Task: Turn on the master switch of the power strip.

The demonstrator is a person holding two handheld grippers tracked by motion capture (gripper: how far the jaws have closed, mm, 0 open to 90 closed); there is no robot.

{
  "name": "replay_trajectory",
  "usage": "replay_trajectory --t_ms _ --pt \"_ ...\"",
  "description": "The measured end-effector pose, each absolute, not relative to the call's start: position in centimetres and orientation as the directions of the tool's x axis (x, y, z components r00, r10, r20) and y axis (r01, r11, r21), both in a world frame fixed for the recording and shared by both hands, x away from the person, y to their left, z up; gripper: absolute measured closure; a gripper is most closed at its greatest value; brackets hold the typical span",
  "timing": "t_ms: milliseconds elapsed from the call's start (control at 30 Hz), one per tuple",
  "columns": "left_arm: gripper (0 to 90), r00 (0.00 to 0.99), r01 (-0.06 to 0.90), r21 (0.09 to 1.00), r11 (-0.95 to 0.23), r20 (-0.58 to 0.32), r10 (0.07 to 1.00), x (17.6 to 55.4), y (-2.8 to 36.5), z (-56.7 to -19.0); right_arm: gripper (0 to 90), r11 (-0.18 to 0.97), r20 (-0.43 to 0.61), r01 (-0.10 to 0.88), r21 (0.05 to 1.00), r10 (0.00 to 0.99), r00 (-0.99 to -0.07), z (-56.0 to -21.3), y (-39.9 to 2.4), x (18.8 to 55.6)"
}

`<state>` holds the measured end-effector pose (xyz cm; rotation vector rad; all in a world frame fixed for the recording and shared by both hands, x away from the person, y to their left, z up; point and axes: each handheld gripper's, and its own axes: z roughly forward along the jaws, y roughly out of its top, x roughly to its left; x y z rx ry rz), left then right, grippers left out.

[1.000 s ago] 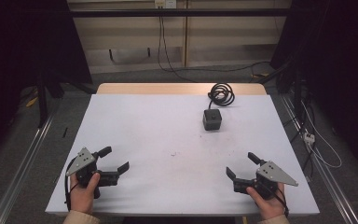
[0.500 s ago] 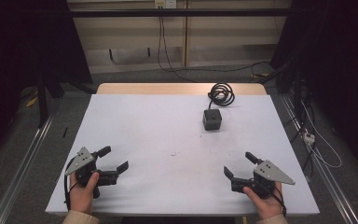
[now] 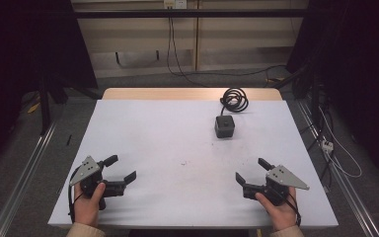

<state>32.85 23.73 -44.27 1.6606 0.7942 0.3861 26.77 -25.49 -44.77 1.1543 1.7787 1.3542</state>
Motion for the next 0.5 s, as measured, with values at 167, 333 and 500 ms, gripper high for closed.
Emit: replay_trajectory --t_ms 167,333,500 --pt "3.0 0.712 0.293 0.953 -0.075 -0.165 0.683 32.9 23.8 -44.3 7.1 0.089 0.039 0.281 0.955 0.907 -0.42 -44.4 -25.4 27.4" --pt "3.0 0.712 0.297 0.952 -0.071 -0.171 0.681 33.1 23.7 -44.4 7.3 0.094 0.04 0.292 0.952 0.905 -0.424 -44.2 -25.2 28.2" --pt "3.0 0.707 0.298 0.953 -0.056 -0.181 0.684 33.1 23.9 -44.5 7.3 0.106 0.034 0.297 0.949 0.902 -0.431 -43.7 -24.8 29.2"
